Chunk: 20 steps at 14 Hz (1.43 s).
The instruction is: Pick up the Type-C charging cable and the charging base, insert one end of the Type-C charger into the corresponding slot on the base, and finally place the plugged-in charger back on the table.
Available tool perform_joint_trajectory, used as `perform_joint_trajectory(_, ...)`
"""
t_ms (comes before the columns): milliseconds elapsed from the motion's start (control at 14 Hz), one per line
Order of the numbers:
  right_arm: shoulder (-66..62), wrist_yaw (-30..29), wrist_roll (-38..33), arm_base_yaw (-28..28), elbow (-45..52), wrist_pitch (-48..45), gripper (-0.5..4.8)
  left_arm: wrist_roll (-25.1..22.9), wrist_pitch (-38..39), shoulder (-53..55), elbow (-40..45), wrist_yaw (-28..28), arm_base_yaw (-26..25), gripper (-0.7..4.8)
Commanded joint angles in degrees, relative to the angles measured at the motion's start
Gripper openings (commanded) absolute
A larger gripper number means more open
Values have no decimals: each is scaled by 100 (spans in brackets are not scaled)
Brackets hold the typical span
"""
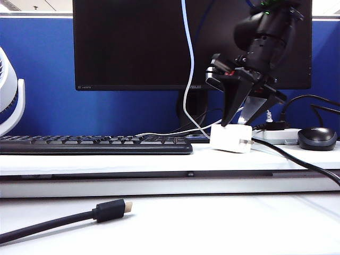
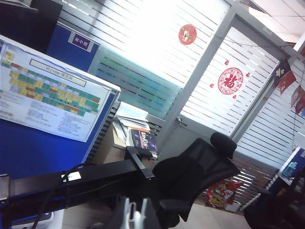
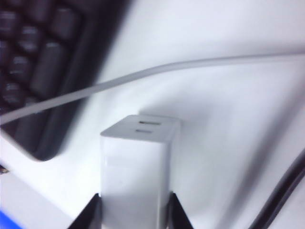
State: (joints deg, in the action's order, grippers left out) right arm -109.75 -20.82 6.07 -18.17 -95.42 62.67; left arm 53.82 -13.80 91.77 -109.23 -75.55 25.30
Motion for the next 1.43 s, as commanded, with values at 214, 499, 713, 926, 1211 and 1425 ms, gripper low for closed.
perform_joint_trajectory(214, -415, -1978, 144, -9, 42, 44, 53, 55, -35, -26, -28, -35, -2, -6)
perform_joint_trajectory(499, -730, -621, 142, -22, 42, 236, 119, 74, -39, -26, -28, -57, -2, -6)
perform_joint_trajectory(713, -693, 455, -81, -17, 37, 173, 383, 68, -39, -26, -26, -61, -2, -6)
perform_joint_trajectory(926, -573, 420, -138, -20, 20, -15, 462, 63, -39, -26, -26, -76, -2, -6)
perform_joint_trajectory(1211, -280, 549, -149, -20, 17, -181, 479, 61, -39, -26, -26, -76, -2, -6)
perform_joint_trajectory(1425, 90, 1576, -92, -264, 17, -337, 479, 61, -42, -26, -26, -70, -2, -6)
